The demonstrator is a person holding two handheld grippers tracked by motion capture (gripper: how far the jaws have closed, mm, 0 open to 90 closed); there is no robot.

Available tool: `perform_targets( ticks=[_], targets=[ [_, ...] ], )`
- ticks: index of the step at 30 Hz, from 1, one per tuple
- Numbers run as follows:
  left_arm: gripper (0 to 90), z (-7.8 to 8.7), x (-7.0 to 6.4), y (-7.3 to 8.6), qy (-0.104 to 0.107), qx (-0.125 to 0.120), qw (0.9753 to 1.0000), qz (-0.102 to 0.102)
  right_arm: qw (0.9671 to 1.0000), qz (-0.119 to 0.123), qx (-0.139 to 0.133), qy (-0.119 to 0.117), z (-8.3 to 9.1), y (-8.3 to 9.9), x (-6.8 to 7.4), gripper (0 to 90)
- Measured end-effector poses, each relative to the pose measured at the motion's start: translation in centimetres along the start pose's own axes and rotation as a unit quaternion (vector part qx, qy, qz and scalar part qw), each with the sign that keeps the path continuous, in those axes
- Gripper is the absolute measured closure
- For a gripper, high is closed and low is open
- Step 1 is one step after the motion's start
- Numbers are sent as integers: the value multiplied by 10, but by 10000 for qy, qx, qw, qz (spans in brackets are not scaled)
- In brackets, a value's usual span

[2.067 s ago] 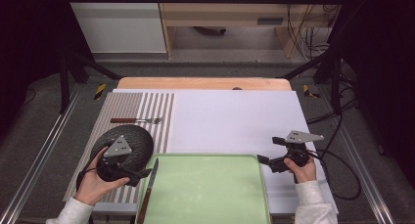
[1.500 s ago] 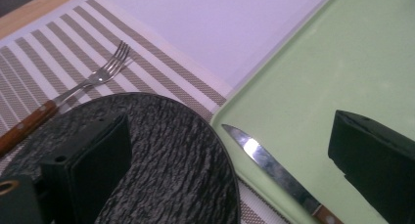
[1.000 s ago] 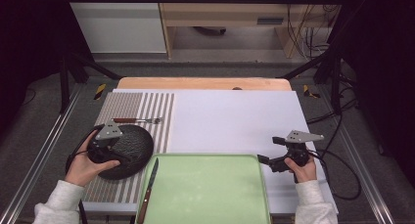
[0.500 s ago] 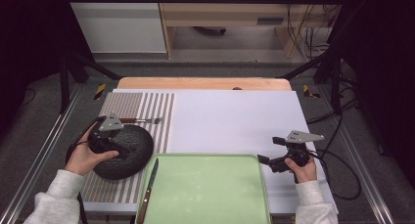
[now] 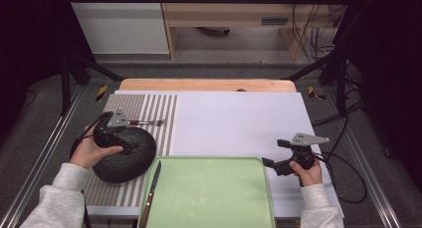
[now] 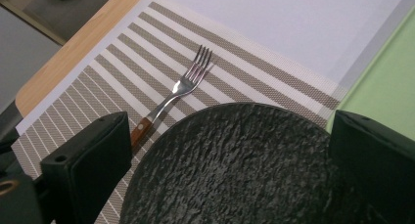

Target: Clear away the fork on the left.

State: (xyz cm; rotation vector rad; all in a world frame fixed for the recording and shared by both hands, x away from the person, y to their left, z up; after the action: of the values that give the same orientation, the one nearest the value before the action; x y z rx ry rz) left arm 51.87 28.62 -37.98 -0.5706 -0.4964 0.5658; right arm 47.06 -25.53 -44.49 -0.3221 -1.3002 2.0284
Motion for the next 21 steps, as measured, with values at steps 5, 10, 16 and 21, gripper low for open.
perform_targets(
  ticks=[5,10,16,21],
  targets=[
    [23,-5,5,1,-111,115,9997,-203,10000,14,10,8,0,0,0,5],
    [23,-10,11,2,-234,143,9990,-363,10000,2,8,3,-1,0,0,6],
    [23,-13,18,4,-422,154,9981,-415,10000,6,18,11,-1,1,-1,5],
    [23,-16,31,7,-589,183,9973,-393,10000,16,36,16,-1,1,-1,6]
  ],
)
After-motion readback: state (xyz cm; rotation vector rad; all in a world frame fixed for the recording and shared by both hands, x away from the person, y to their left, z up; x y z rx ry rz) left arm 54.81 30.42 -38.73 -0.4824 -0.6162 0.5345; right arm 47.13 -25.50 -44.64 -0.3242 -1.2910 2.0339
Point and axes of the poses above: each handheld gripper's, and its own axes: z roughly backward along the jaws, y roughly out of its underside, x roughly to its left, the point moved 1 cm from there along -z, roughly forward along the jaws, and after that the axes turned 1 degree about z, right-handed, at the moved point
